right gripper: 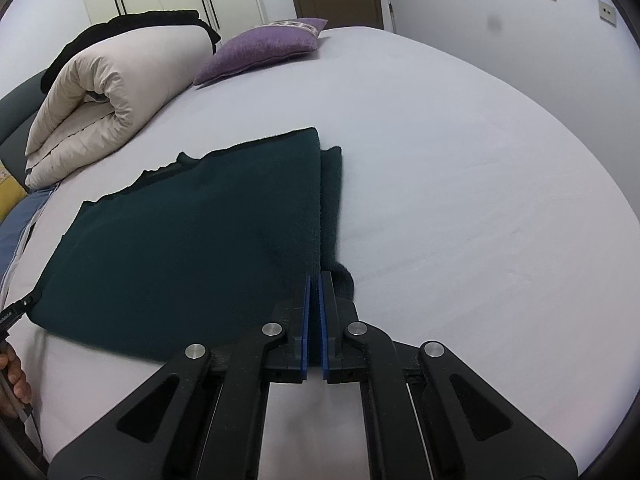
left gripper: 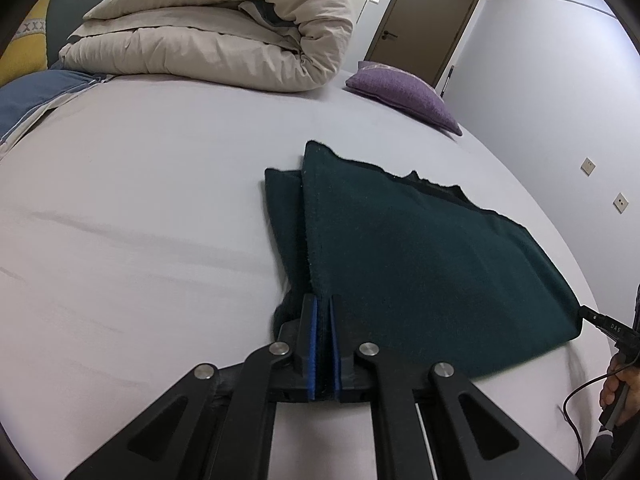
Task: Fold small clothes
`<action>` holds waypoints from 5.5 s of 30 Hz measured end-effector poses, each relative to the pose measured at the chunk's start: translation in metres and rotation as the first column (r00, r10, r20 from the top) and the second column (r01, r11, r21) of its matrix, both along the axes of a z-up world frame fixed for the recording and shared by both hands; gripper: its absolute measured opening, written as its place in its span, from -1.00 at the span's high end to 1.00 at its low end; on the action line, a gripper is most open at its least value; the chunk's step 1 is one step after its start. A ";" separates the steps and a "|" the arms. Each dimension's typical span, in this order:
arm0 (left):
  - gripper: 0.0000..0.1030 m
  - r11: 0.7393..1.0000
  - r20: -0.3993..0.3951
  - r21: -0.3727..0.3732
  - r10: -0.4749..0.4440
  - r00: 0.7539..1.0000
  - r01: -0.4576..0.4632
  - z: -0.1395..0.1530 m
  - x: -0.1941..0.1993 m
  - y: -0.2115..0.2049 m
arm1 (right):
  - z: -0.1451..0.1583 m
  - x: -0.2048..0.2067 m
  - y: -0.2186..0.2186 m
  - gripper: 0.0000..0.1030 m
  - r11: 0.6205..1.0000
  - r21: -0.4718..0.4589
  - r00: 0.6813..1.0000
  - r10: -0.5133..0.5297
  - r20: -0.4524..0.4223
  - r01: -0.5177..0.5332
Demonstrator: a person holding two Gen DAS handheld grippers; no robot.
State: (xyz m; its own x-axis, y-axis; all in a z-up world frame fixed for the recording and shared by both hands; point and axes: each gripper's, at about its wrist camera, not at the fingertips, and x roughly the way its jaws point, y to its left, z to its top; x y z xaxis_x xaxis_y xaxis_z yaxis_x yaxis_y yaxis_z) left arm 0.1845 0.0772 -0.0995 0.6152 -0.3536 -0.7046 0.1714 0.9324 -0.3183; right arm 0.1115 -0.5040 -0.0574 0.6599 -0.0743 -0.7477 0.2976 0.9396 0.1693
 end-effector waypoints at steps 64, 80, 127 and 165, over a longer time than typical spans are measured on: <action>0.86 0.993 -0.095 0.111 -0.034 0.995 0.045 -0.026 -0.003 -0.009 | -0.043 -0.011 -0.011 0.90 0.999 0.037 0.998 0.007 -0.068 -0.005; 0.80 0.992 -0.101 0.120 -0.038 0.994 0.050 -0.022 -0.006 -0.007 | -0.030 -0.013 -0.015 0.34 0.999 -0.002 0.995 -0.036 -0.091 0.036; 0.02 0.981 0.054 0.185 0.056 0.997 -0.065 0.005 0.095 -0.046 | -0.036 0.092 -0.037 -0.14 0.990 0.141 0.991 -0.018 0.133 -0.001; 0.55 0.936 0.115 0.287 0.179 0.977 -0.205 0.010 0.079 -0.049 | -0.022 0.034 -0.028 0.30 0.995 0.075 0.993 -0.077 0.090 0.070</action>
State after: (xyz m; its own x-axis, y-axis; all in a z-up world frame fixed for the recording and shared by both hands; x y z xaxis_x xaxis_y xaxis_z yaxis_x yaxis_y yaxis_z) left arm 0.2636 0.0279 -0.0895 0.7133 -0.0067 -0.7008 -0.0058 0.9999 -0.0155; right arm 0.1454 -0.5317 -0.0799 0.7212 -0.0732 -0.6888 0.3450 0.9002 0.2657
